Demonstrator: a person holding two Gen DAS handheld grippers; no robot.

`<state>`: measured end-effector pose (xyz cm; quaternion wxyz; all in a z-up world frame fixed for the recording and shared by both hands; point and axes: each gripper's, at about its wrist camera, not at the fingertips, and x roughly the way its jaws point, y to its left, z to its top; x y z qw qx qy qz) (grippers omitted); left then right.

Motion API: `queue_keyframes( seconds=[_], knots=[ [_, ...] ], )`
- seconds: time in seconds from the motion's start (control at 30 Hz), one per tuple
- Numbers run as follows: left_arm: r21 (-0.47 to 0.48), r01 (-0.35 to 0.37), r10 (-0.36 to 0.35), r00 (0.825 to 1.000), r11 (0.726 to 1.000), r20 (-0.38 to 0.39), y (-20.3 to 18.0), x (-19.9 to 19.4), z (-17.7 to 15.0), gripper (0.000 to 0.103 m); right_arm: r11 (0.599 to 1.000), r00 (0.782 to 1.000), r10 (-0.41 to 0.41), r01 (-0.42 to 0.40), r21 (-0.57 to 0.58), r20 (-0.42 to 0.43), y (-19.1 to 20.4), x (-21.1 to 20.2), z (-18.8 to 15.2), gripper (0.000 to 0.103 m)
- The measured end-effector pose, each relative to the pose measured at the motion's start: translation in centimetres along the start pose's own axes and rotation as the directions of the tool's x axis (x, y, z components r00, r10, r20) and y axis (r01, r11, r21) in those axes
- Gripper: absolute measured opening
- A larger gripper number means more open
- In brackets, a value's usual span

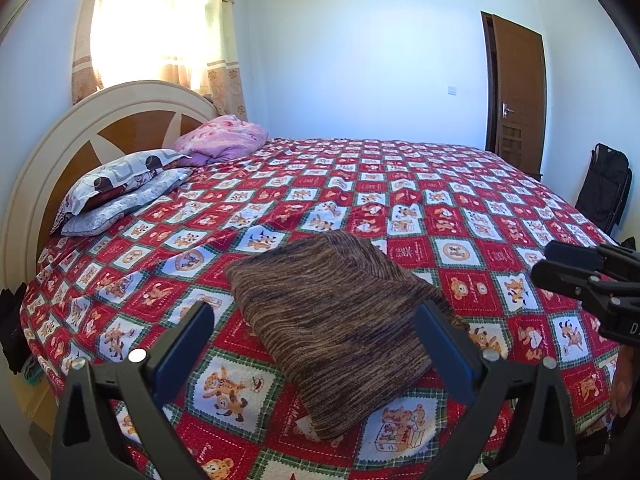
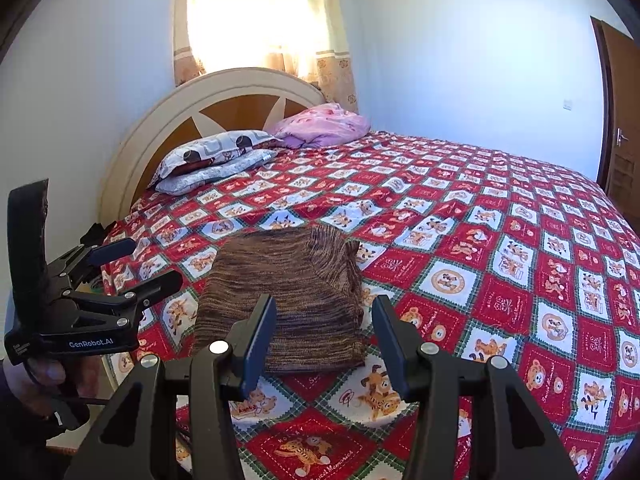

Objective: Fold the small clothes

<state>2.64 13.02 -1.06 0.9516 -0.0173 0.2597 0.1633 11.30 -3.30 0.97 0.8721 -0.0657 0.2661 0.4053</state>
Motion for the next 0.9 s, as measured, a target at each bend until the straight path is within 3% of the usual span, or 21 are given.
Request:
queue_keyframes(
  seconds=[0.4, 0.9],
  knots=[
    [-0.026, -0.038, 0.039, 0.998, 0.999, 0.051, 1.2, -1.1, 1.0, 0.103, 1.0, 1.0, 0.0, 0.0, -0.013, 0.027, 0.5, -0.7, 0.1, 0.052],
    [-0.061, -0.094, 0.098, 0.994, 0.994, 0.056, 3.5, -0.8, 1.1, 0.103, 1.0, 1.0, 0.012, -0.012, -0.024, -0.001, 0.9, -0.1, -0.3, 0.052]
  ],
)
